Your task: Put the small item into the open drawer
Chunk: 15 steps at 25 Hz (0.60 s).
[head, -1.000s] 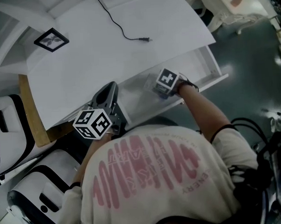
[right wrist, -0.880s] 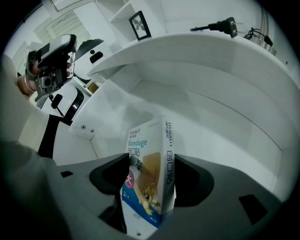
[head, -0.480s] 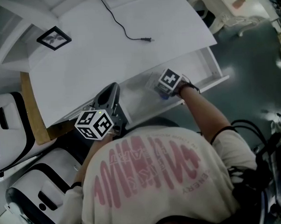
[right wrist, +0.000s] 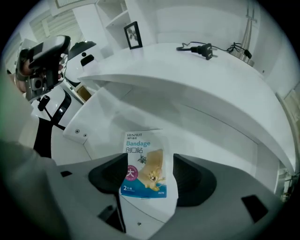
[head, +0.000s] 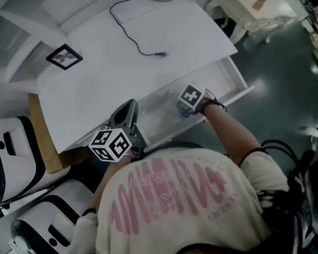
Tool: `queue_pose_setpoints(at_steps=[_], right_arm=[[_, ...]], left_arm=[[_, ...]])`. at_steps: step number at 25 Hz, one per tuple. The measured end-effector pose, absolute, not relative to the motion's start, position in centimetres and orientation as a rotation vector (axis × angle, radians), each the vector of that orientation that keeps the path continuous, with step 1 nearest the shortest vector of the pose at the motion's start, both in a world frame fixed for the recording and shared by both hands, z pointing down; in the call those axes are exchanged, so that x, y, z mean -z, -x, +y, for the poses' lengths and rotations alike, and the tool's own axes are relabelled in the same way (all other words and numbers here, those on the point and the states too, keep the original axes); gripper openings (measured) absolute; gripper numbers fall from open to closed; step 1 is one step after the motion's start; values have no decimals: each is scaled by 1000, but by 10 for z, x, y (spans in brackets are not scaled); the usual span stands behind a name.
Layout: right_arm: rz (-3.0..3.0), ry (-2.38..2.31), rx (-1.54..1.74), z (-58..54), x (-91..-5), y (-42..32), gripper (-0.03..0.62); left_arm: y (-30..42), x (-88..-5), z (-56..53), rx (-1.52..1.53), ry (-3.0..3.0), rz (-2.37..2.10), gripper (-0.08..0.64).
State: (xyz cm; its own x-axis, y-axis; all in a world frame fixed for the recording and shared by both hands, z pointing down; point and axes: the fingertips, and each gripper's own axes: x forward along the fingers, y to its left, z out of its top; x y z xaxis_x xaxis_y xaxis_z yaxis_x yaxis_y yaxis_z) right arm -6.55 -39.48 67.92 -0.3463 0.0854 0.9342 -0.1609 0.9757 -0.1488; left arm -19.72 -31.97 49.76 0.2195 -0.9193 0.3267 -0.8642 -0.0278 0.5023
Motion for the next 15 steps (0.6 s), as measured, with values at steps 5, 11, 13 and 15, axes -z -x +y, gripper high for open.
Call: queue_pose_setpoints(at_steps=[5, 11, 13, 15], right_arm=[[-1958, -280, -379, -418, -644, 40, 313], [-2069, -639, -527, -438, -567, 5, 263], [-2132, -798, -534, -448, -529, -3, 155], [-2230, -939, -584, -450, -488, -7, 142]], left_arm=[[197, -479, -325, 117, -1925, -1655, 29], [198, -449, -333, 154, -1993, -1666, 29], [200, -434, -336, 160, -2033, -1675, 29], [203, -418, -335, 162, -2072, -1686, 29]])
